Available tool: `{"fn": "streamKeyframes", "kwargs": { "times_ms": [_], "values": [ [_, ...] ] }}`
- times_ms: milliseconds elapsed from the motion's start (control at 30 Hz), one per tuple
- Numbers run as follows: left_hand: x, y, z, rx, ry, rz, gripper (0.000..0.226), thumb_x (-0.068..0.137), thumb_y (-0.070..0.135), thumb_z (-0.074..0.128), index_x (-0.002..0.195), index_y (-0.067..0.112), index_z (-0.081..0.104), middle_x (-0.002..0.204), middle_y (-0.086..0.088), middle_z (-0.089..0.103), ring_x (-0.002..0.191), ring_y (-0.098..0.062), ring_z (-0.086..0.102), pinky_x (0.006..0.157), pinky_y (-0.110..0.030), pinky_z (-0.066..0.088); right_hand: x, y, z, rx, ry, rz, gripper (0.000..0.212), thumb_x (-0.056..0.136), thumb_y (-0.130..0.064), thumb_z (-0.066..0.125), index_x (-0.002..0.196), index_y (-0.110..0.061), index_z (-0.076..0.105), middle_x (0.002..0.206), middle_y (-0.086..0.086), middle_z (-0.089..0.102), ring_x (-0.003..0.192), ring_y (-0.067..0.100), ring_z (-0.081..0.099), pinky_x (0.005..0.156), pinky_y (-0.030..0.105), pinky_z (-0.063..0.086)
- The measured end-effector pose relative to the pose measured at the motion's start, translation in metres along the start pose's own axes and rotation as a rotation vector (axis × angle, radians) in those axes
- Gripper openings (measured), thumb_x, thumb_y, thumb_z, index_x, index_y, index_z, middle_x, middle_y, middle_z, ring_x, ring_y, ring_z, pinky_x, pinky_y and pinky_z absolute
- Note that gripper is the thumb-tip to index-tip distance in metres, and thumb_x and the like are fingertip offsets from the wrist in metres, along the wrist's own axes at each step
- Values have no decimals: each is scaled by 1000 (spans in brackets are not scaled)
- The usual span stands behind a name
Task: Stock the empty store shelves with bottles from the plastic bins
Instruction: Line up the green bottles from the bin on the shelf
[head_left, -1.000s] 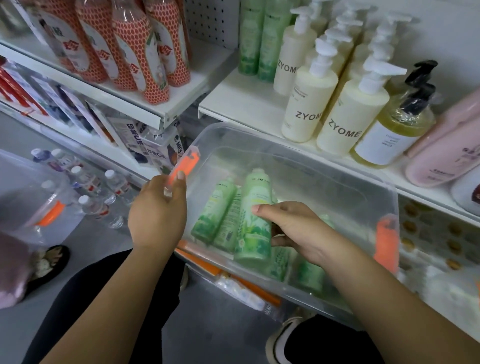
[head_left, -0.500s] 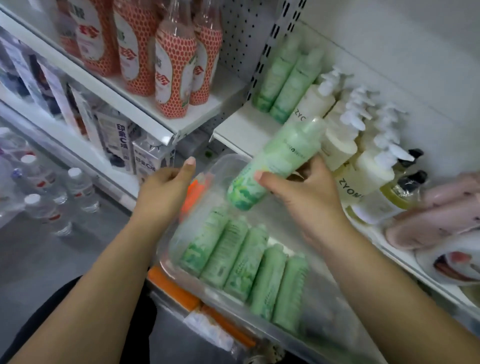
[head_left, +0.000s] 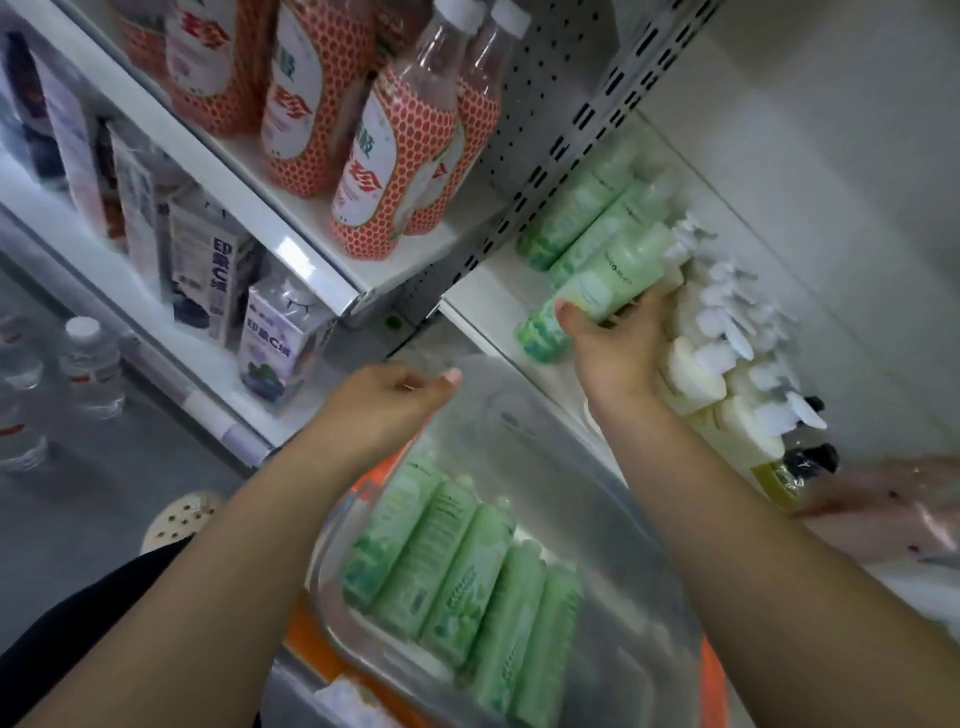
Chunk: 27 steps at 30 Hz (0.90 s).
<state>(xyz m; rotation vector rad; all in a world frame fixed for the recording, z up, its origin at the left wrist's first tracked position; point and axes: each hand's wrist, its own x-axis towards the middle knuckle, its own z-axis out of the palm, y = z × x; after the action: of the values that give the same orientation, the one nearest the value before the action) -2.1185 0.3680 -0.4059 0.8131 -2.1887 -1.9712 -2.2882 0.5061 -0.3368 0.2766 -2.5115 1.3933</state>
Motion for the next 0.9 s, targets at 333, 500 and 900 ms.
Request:
{"fn": "streamKeyframes", "kwargs": {
  "times_ms": [333, 500, 900],
  "values": [
    [10, 0, 19, 8, 133, 24, 58, 88, 46, 70, 55, 15, 33, 52, 2, 32, 52, -18, 33, 53, -30, 28, 13, 30, 30, -147, 24, 98, 61, 78, -31, 86, 123, -4, 55, 117, 10, 69, 104, 24, 69, 90, 37, 59],
    [15, 8, 17, -4, 126, -16, 63, 87, 52, 68, 58, 23, 20, 43, -3, 30, 50, -18, 30, 51, -30, 22, 37, 33, 38, -74, -47, 186, 48, 81, -36, 83, 116, -10, 63, 107, 1, 73, 96, 17, 71, 90, 35, 58],
    [22, 15, 22, -63, 130, -105, 58, 89, 47, 69, 51, 7, 49, 30, 14, 38, 38, -6, 38, 47, -23, 26, 61, 42, 61, -29, 40, 208, 51, 83, -29, 82, 123, -7, 58, 115, 6, 71, 101, 20, 69, 88, 28, 54]
  ]
}}
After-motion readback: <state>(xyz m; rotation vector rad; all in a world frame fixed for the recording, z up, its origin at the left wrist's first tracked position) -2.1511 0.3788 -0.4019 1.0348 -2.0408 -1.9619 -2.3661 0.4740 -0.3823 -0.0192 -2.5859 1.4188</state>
